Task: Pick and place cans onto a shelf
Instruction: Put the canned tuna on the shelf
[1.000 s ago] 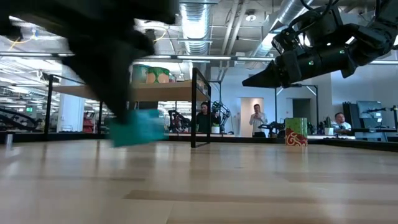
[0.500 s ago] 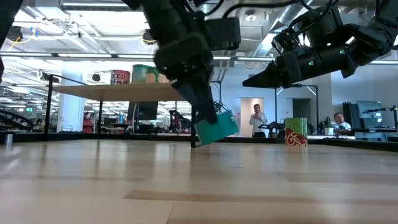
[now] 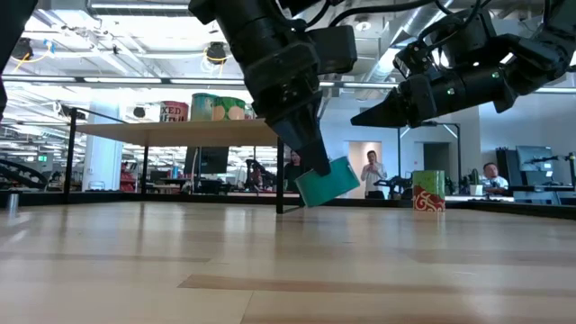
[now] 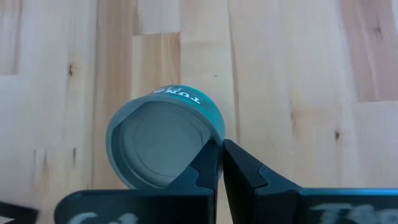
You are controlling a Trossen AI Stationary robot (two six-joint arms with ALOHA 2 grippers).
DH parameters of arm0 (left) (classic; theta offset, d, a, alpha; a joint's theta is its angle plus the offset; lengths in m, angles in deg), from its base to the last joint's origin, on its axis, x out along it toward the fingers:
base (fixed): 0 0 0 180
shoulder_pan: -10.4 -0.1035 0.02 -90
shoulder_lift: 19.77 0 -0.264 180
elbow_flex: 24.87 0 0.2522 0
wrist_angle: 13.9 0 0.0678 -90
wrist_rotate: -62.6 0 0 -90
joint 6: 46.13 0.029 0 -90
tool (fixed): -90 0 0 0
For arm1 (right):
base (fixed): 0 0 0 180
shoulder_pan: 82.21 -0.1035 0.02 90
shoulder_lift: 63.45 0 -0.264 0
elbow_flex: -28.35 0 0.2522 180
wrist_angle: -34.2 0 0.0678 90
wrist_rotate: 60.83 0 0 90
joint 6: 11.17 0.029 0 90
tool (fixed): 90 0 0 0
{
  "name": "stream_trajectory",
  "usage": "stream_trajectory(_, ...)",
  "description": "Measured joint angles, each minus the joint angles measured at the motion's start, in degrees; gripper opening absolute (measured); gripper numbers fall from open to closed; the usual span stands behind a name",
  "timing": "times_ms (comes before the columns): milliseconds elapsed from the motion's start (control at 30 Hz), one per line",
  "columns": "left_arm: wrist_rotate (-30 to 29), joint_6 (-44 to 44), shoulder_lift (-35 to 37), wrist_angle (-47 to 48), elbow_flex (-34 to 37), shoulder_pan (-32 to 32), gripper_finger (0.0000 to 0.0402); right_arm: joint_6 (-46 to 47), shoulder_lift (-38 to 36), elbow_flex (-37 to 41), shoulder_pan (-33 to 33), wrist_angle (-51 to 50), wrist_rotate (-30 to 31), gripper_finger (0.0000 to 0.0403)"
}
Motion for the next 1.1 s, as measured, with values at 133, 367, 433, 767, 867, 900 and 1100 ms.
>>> stream_trajectory(133,1.3,0.0,0.0,-0.5,0.0,0.0,0.0000,0.0,0.0,0.0,0.0,0.0,0.0,0.0016)
stream_trajectory(367,0.7,0.0,0.0,0.4,0.0,-0.2,0.0000,0.0,0.0,0.0,0.0,0.0,0.0,0.0014)
stream_trajectory(433,0.6,0.0,0.0,1.3,0.0,-0.4,0.0000,0.0,0.0,0.0,0.0,0.0,0.0,0.0014)
stream_trajectory(767,0.5,-0.8,-2.8,1.2,-0.2,-1.7,0.0000,0.0,0.0,0.0,0.0,0.1,0.0,0.0014)
stream_trajectory(867,0.3,-1.3,-2.7,1.3,-0.4,-1.6,0.0001,0.0,0.0,0.0,0.0,0.0,0.0,0.0015)
stream_trajectory(900,0.0,-1.4,-2.5,1.8,-0.6,-1.6,0.0003,0.0,0.0,0.0,0.0,0.0,0.0,0.0016)
stream_trajectory(1100,-0.7,-1.1,-2.5,1.9,-1.2,-1.6,0.0035,0.0,0.0,0.0,0.0,0.0,0.0,0.0014)
